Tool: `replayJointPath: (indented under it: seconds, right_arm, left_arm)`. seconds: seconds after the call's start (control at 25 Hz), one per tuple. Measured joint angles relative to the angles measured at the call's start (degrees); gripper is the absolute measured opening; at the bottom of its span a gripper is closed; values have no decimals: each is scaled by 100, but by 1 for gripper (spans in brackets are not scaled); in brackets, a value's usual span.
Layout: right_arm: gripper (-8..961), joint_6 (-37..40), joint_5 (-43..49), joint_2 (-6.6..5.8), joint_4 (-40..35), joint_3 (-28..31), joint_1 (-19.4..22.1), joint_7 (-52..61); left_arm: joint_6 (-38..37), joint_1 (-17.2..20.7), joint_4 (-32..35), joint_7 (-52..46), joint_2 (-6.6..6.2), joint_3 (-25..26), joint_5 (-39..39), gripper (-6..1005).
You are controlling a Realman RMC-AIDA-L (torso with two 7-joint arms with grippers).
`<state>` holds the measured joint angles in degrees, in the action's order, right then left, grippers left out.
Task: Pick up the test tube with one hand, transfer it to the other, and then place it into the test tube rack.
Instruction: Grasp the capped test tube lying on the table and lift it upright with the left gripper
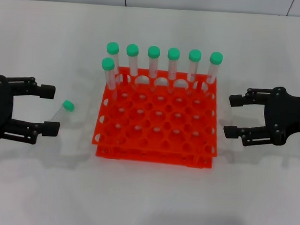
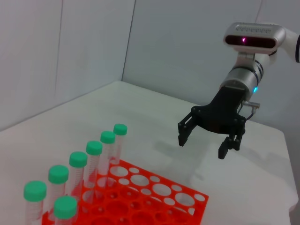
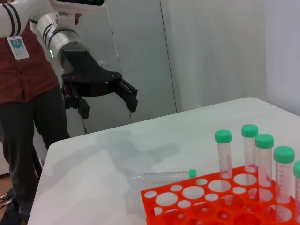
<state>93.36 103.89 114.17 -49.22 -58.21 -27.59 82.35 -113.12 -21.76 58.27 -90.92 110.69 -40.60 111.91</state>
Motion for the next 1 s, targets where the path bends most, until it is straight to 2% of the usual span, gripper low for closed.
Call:
replayJointPath:
  seconds: [0.68,0.76,1.0]
  right_arm:
    - [780,-5,-22,18,-23,9,30,-14]
    - [780,-1,-28,18,-24,14,40,-15]
    - [780,-3,-43,22,-32,21,63,-41]
  left_arm:
    - [33,6,0,-61,-3,45,37,887]
    - [35,2,6,-237,-46,44,68,887]
    - [9,-89,298,-1213,-308,13,439,887]
